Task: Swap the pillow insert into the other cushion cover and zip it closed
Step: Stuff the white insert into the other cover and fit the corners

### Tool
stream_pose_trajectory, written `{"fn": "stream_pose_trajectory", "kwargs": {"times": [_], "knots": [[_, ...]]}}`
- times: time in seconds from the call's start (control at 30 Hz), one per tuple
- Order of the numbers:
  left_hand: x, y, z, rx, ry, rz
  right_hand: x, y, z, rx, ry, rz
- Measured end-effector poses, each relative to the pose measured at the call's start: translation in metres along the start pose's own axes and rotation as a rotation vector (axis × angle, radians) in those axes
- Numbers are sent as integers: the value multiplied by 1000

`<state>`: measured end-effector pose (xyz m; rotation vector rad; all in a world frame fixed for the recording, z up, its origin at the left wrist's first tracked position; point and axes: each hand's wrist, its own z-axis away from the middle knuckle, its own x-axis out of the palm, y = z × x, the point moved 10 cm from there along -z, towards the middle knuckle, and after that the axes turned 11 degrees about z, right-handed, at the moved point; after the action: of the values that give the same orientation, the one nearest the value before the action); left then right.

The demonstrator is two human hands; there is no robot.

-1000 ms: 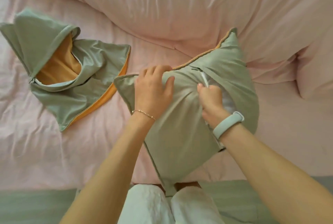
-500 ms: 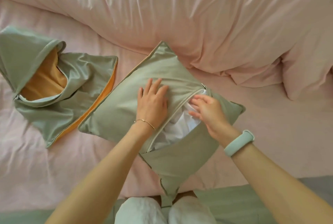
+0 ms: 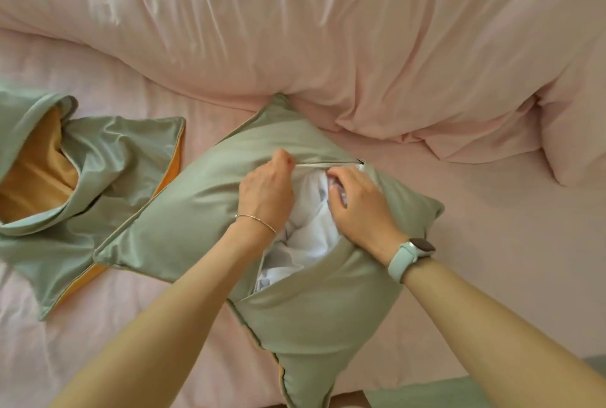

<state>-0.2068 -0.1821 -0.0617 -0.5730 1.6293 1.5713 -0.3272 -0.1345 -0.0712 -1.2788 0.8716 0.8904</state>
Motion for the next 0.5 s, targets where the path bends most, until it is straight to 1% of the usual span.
{"fn": "stream_pose_trajectory", "kwargs": {"times": [0.07, 0.1, 0.13, 0.17, 0.23, 0.3, 0.33, 0.4, 0.43, 0.5], "knots": [[9, -33, -9, -292, -60, 213, 11, -11, 7, -100, -39, 109], [12, -46, -13, -401, -72, 319, 15, -16, 8, -140, -52, 138], [11, -53, -17, -466, -75, 399, 18, -20, 8, -181, -62, 156], [10, -56, -20, -486, -70, 463, 20, -24, 9, -226, -63, 184], [10, -54, -20, -468, -109, 526, 23, -30, 11, -297, -50, 250], [9, -40, -16, -370, -198, 503, 22, -35, 11, -320, -43, 238], [10, -33, -14, -312, -260, 441, 20, -37, 11, -311, -48, 187], [14, -29, -11, -225, -349, 194, 17, -33, 6, -224, -66, 29], [11, -28, -13, -187, -334, 65, 15, -28, 2, -148, -88, -53], [-5, -13, -21, -40, -192, -121, 14, -18, -7, -20, -120, -121]]}}
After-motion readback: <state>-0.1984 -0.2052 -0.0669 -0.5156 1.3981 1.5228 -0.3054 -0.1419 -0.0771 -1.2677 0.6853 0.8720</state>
